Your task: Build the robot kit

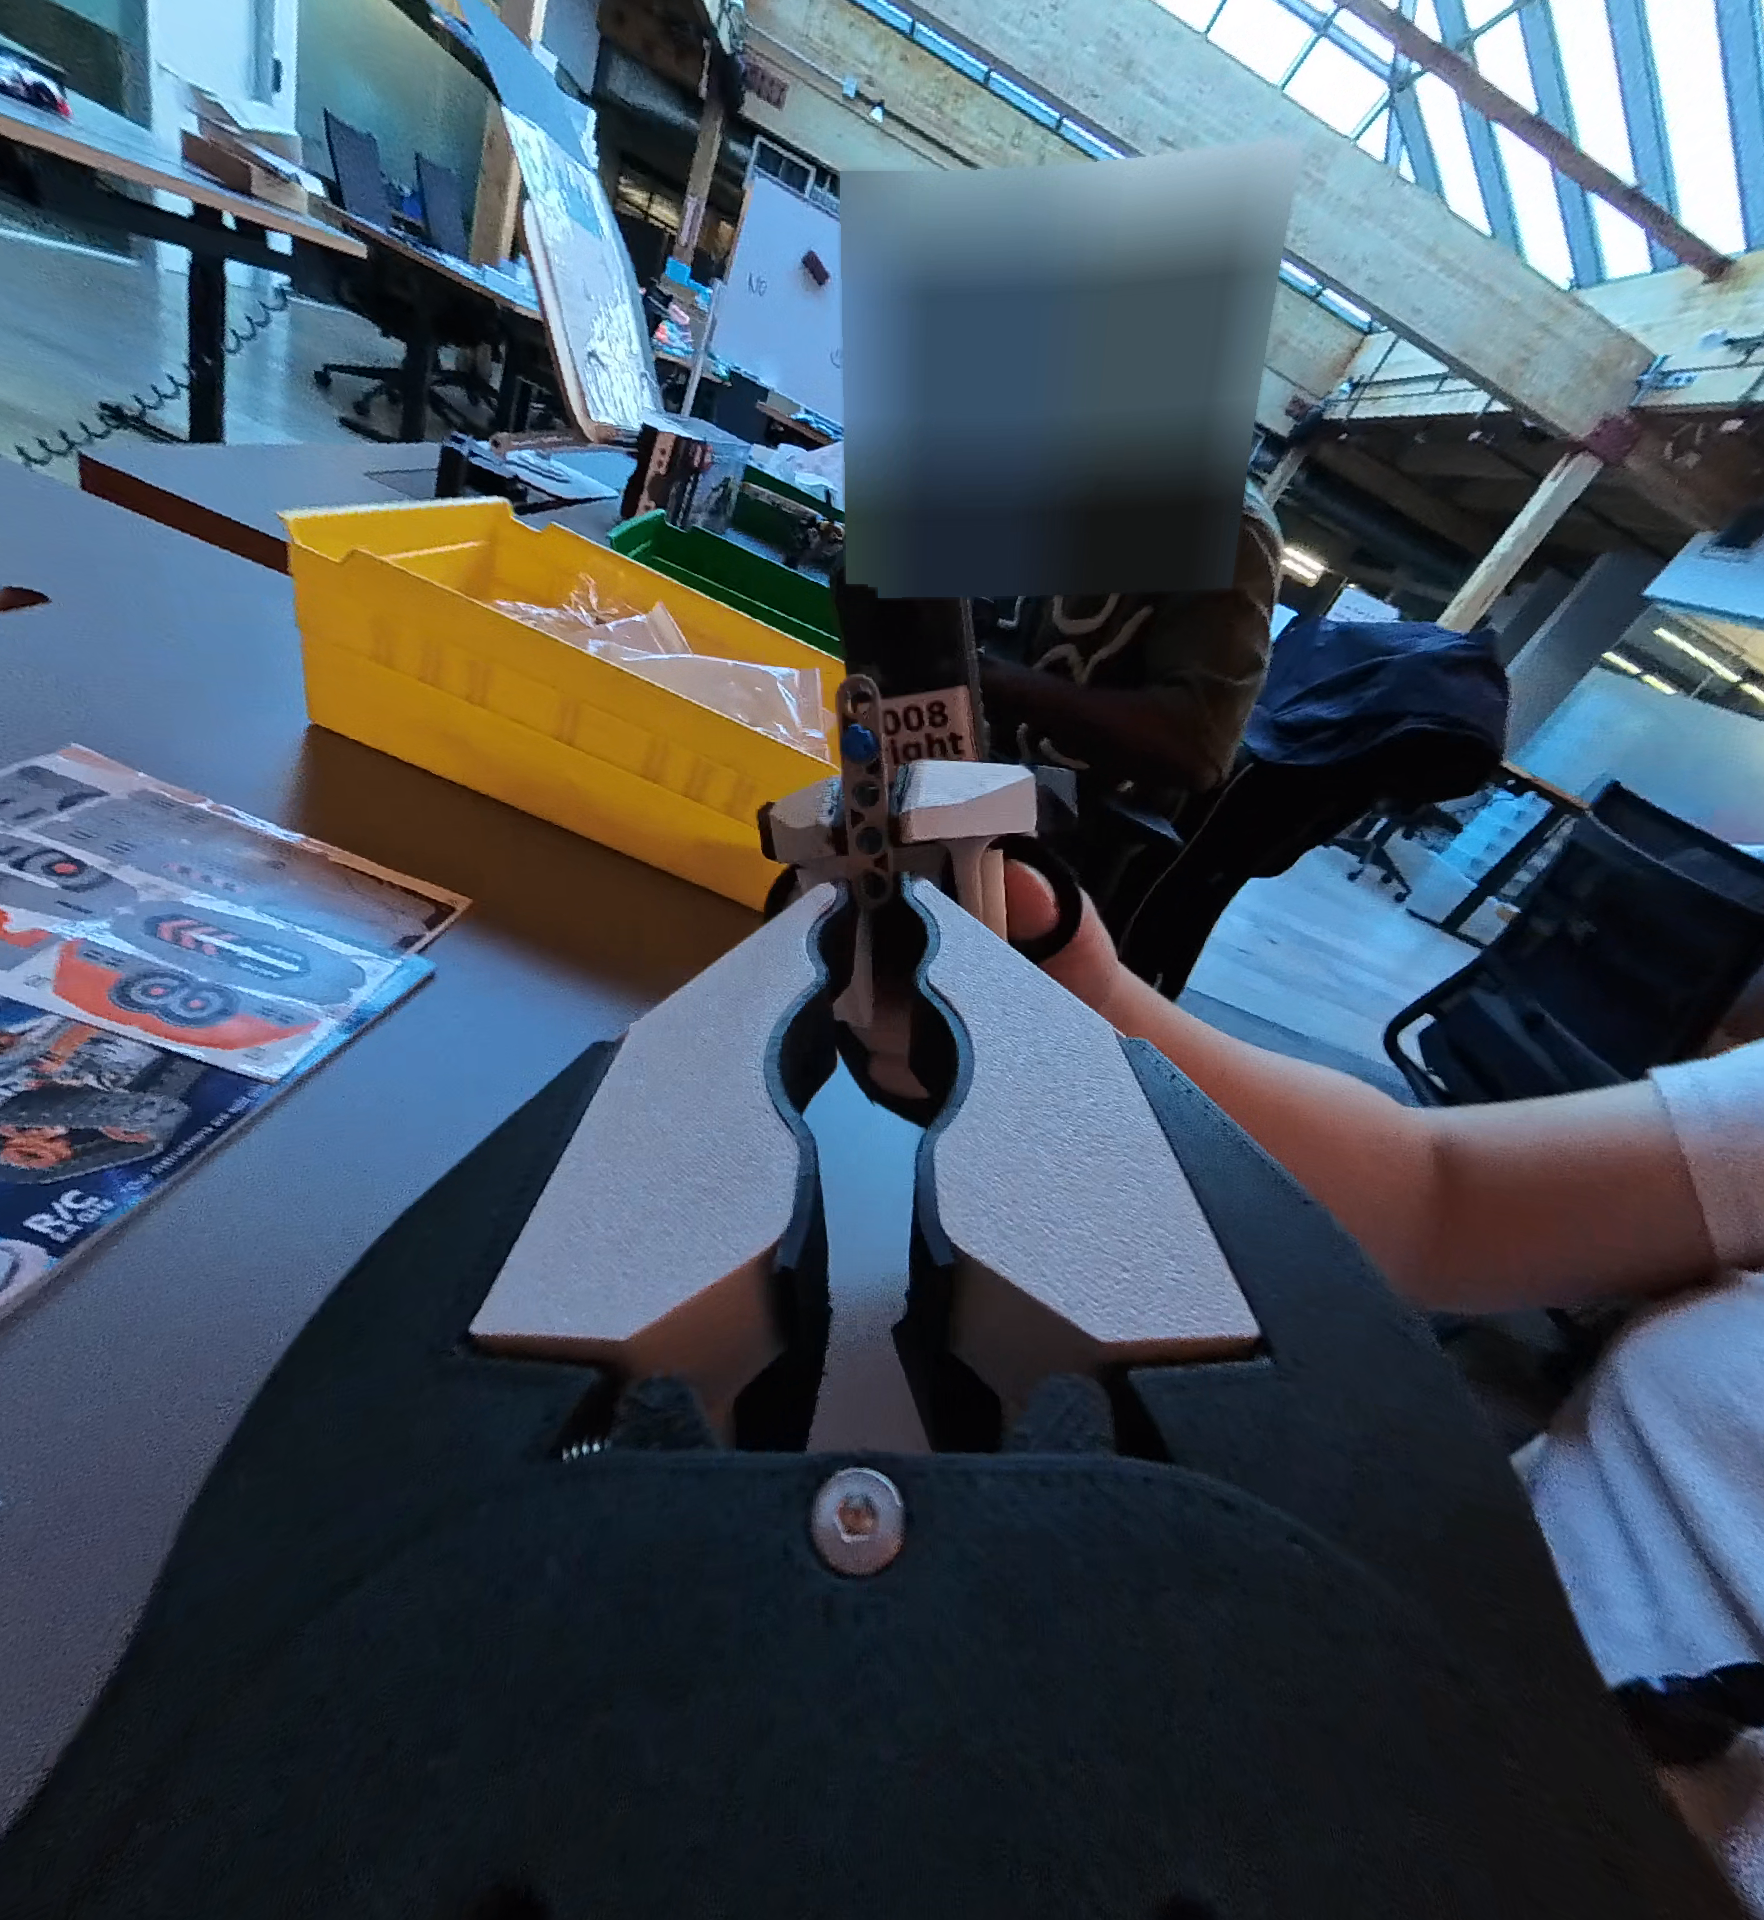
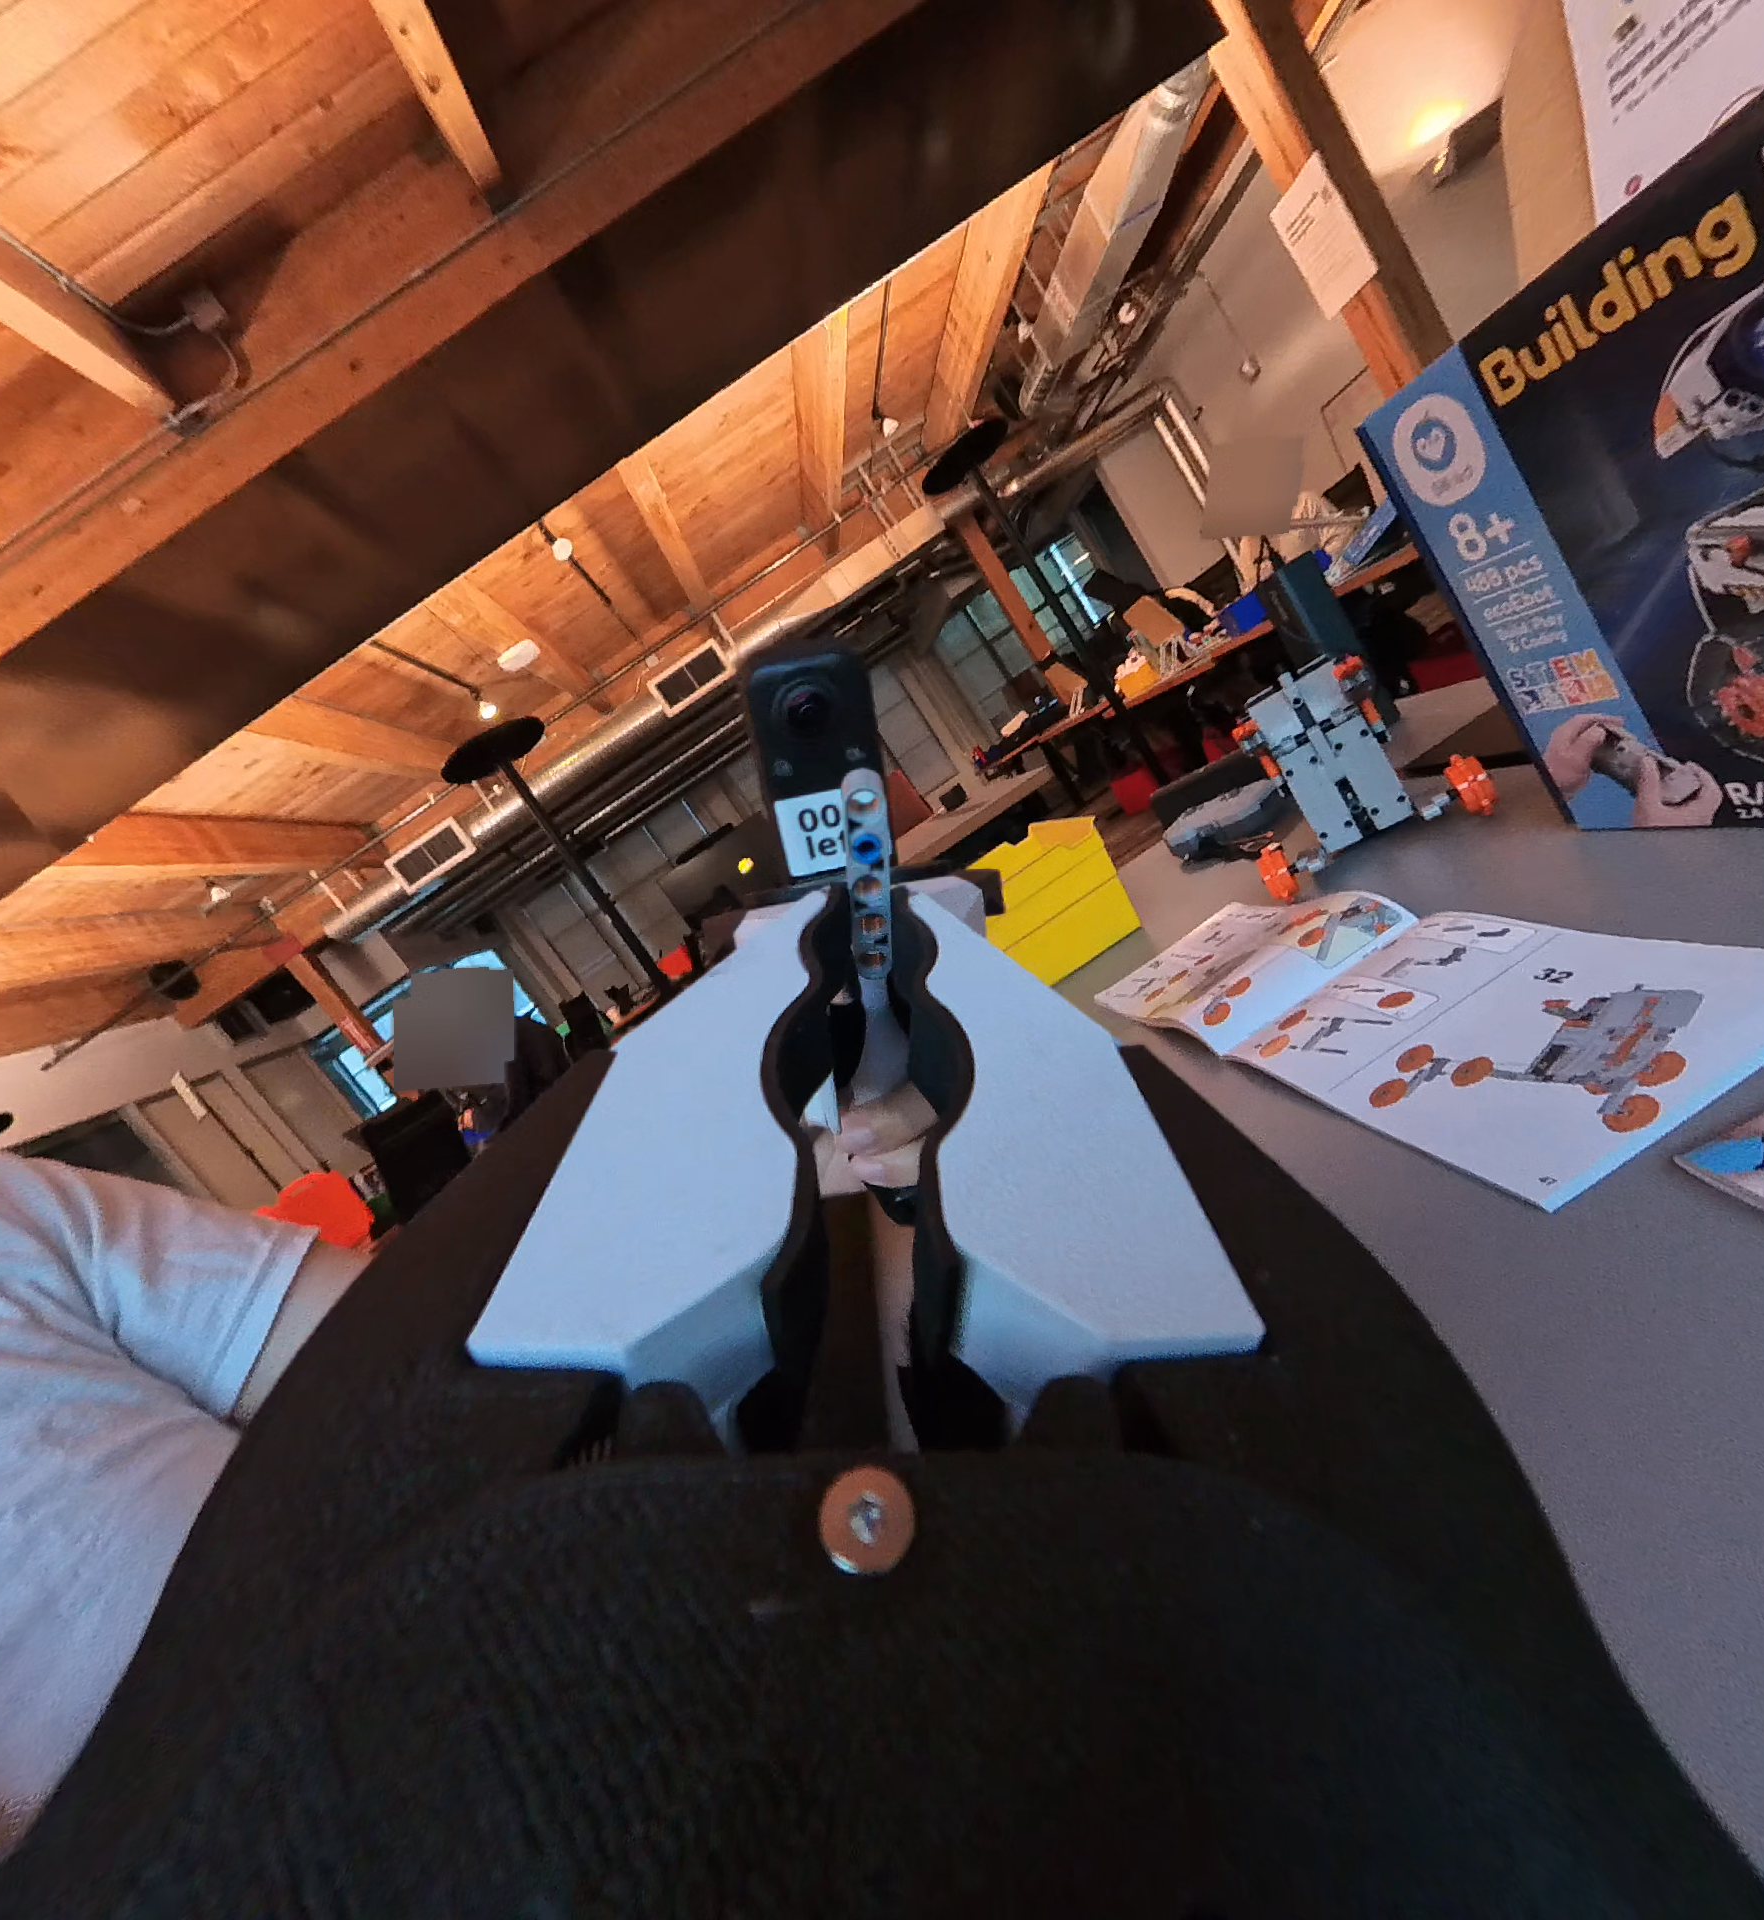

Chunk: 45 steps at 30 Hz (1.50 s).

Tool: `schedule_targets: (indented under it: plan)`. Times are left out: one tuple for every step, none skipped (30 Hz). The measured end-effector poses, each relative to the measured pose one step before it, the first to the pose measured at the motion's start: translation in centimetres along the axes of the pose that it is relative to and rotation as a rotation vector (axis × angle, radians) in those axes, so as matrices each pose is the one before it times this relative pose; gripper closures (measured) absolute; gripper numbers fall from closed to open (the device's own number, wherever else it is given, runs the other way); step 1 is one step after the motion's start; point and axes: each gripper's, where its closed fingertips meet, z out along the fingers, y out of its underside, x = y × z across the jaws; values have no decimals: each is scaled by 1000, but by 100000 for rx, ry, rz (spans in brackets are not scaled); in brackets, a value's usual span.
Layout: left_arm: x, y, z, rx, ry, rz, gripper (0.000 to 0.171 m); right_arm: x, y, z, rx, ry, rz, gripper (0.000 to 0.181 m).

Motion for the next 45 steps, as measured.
schedule_targets:
  plan:
    - [93,226,-136,58,1198,-1169,168,-67,190,-18,-1432,-949,209,176]
    - [-77,225,-153,-165,-148,-735,168,6,-99,-58,-59,-478,1110,172]
    - [-98,255,-167,-633,-589,-47,168,29,-473,-100,2106,-262,1214,168]
    - [-72,108,-174,-202,-644,192,168,45,-566,-115,2521,-151,1052,166]
    - [-36,-121,-183,1129,-550,228,168,52,-379,-53,1355,-78,698,167]
    - [76,-191,-148,1109,238,-305,168,130,221,112,-2320,436,-84,167]
    - [120,-27,-59,-362,736,-573,168,57,578,229,-4564,267,-1288,166]
    - [-25,90,-7,-1452,-247,73,168,77,504,281,-3580,714,-1743,166]
    - [-35,87,5,-1159,-511,915,168,150,138,204,-1298,1253,-1483,169]
    - [-119,70,-38,-1029,-970,576,168,-332,-170,95,967,-1970,-1368,176]
    - [103,-133,-121,345,806,118,168,-165,-51,116,248,-1393,402,176]
    - [155,-110,-133,423,1194,-470,168,-124,4,88,-93,-1532,692,176]
    - [98,10,-138,-44,811,-374,168,-74,117,106,-952,-1112,-730,177]
    - [-83,145,-187,-753,-261,-158,168,100,187,141,-1318,777,-3210,176]
    - [-199,162,-249,-766,-801,-210,168,256,13,162,-534,2313,-2869,175]
    - [-154,114,-300,-431,-316,-715,168,9,-291,189,1037,-53,420,174]
    - [79,-111,-316,826,1125,-745,168,-153,-35,300,-1022,-2188,2615,176]
    - [99,-157,-310,829,922,-634,168,-41,-34,372,-858,-1758,1442,176]
    - [-128,-174,-325,331,-645,17,168,220,-26,349,-884,-202,-271,176]
    - [-161,-76,-389,-775,-508,87,168,257,138,373,-2296,-648,-24,176]
    - [-255,-78,-599,-1610,-493,-859,155,479,109,326,-2371,-59,328,176]
    - [-663,-69,-940,-1955,-2706,-1346,134,645,-115,225,-855,490,-392,176]
    - [-1207,447,-1298,-4761,-5345,-591,130,686,-277,111,39,-94,-499,176]
    - [-1855,1180,-1411,-7994,-7913,-221,132,858,-223,0,220,-117,-1092,177]
    - [-2155,1851,-1145,-10403,-8216,-1604,131,1257,30,-98,-338,1437,-1470,177]
    - [-1919,2352,-676,-12115,-5873,-5190,134,1494,406,-191,-1277,2413,-1827,176]
    - [-1521,2021,-268,-10381,-3716,-7060,142,1402,717,-221,-1485,2193,-1960,176]
    - [-824,1251,-58,-5981,-957,-5251,144,1177,935,-254,-1210,1599,-596,176]
    - [-339,628,17,-1906,260,-161,144,992,837,-289,254,1475,1731,176]
    - [-442,221,71,143,-939,5263,139,1033,533,-209,381,3111,4207,176]
    - [-721,189,168,115,-2226,7779,130,597,247,-65,-1809,2737,3553,176]
    - [-635,421,276,-961,-608,6350,130,-359,22,-84,-705,-824,-1942,176]
    - [-356,299,325,-578,2243,2191,134,-410,63,-155,-200,86,-3779,176]
    - [-43,155,340,-375,4538,-1388,136,-144,287,-181,-1092,1529,-2497,176]
    - [45,23,331,-700,4412,-1717,136,-17,391,-142,-1448,1538,-1059,176]
    - [-152,-23,359,-783,1554,614,135,75,329,-56,-898,1198,-98,176]
    - [14,86,427,-1053,1127,2498,135,114,236,59,-359,555,742,176]
    - [-25,367,536,-2527,497,1949,136,120,187,129,-481,132,1033,176]
    - [-112,502,580,-3299,-13,1259,139,166,181,139,-619,269,681,176]
    - [230,-14,376,240,1767,1435,146,143,193,109,-786,209,260,176]
    - [48,-49,183,247,390,973,149,108,147,94,-690,309,-13,176]
    - [-58,28,51,-397,-343,907,152,87,155,77,-725,370,6,176]
    - [-123,42,25,-76,-942,1315,155,0,190,73,-902,-157,207,176]
    - [3,81,99,446,-329,1416,160,-66,149,73,-710,-443,48,176]
    - [247,33,142,1009,1059,934,161,-29,131,78,-634,-83,-182,176]
